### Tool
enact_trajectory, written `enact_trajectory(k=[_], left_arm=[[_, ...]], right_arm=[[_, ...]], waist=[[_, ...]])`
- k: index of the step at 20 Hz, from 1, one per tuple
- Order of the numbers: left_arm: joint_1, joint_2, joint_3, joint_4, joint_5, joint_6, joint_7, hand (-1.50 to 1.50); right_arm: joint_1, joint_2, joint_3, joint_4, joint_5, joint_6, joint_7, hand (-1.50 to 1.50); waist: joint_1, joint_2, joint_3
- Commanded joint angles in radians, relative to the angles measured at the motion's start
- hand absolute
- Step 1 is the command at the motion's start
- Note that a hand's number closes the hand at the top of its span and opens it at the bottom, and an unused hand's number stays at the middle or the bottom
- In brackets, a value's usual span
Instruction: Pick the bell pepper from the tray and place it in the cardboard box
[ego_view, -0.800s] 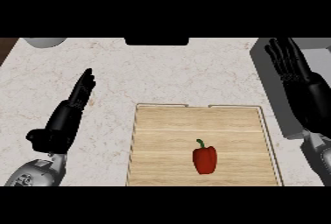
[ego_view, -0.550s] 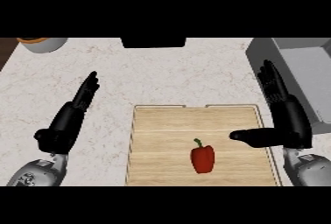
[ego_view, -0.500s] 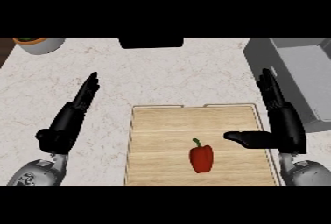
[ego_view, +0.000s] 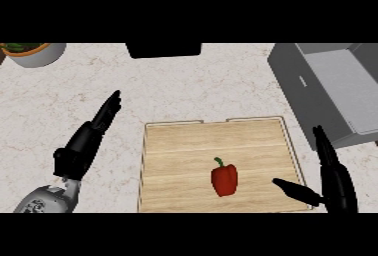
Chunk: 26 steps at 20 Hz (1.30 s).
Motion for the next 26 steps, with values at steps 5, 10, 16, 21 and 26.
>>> enact_trajectory(k=[5, 10, 16, 21, 26], left_arm=[[0.003, -0.007, -0.006, 0.001, 0.02, -0.02, 0.025, 0.0], [-0.012, -0.008, -0.023, 0.011, -0.005, -0.024, 0.013, 0.0], [-0.038, -0.019, -0.011, 0.038, 0.017, -0.049, 0.004, 0.0], [-0.036, -0.035, -0.036, 0.022, 0.011, -0.071, -0.013, 0.0], [-0.077, -0.071, -0.024, 0.104, -0.015, -0.063, -0.043, 0.0]], right_arm=[[0.137, -0.05, 0.129, -0.107, 0.404, -0.051, 0.308, -1.5], [0.17, 0.009, 0.223, -0.27, 0.506, 0.124, 0.538, -1.5], [0.164, 0.136, 0.336, -0.47, 0.687, 0.363, 0.89, -1.5], [0.066, 0.322, 0.407, -0.603, 0.834, 0.628, 1.186, -1.5], [-0.024, 0.534, 0.457, -0.545, 0.936, 0.787, 1.29, -1.5]], waist=[[0.008, -0.009, 0.001], [0.023, -0.002, 0.002], [0.048, 0.005, 0.009], [0.081, 0.007, 0.015], [0.084, 0.012, 0.018]])
